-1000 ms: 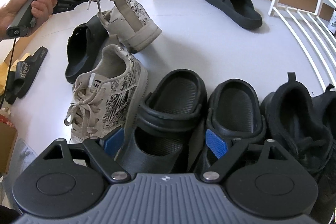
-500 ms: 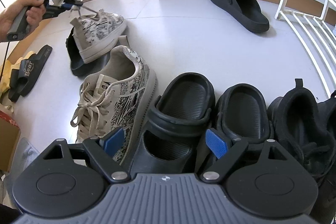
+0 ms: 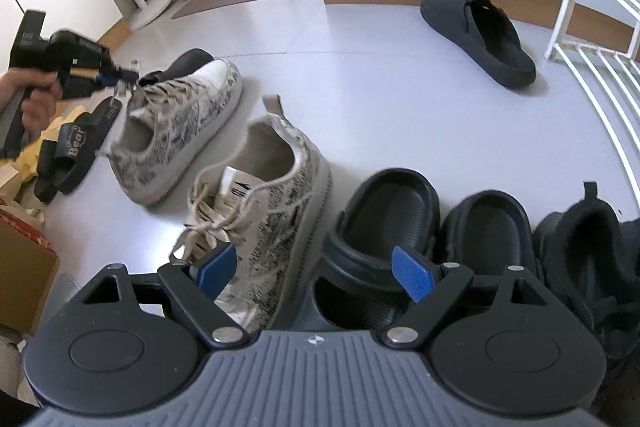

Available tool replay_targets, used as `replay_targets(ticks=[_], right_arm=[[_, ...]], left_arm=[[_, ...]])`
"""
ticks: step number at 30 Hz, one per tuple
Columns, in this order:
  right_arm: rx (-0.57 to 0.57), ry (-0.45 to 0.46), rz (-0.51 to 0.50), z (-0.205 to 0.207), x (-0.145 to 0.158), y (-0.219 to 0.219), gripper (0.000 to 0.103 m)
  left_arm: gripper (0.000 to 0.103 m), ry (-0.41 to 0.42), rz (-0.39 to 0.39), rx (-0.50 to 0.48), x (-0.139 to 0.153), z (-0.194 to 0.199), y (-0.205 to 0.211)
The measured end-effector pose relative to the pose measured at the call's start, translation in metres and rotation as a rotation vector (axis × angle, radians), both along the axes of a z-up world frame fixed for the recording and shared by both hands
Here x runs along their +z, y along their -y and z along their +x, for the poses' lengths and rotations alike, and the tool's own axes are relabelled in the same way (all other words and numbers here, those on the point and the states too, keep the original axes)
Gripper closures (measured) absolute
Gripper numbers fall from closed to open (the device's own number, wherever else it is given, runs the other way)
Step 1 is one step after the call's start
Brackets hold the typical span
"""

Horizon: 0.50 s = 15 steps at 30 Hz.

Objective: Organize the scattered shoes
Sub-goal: 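Lift the plain white sneaker by its laces with the left tool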

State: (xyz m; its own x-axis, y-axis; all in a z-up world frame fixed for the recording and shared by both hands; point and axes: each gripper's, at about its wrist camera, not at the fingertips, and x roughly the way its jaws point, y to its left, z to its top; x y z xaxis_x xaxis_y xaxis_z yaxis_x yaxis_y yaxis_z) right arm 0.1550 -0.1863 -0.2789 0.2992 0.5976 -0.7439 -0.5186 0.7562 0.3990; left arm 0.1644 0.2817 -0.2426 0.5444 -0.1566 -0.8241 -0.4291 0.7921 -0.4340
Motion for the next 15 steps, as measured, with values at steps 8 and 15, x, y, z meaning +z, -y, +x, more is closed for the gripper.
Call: replay_targets(ticks=[8, 15], right_arm=[[0.144, 0.027, -0.052, -0.016, 0.042, -0.035, 0.014], [0.276, 0.066, -0.117, -0.039, 0.082, -0.074, 0.014]], left_arm=[[0.094, 0.024, -0.076, -0.057, -0.003, -0.026, 0.027], [0.088, 0.052, -0.186, -0.064, -0.015, -0.052, 0.033]])
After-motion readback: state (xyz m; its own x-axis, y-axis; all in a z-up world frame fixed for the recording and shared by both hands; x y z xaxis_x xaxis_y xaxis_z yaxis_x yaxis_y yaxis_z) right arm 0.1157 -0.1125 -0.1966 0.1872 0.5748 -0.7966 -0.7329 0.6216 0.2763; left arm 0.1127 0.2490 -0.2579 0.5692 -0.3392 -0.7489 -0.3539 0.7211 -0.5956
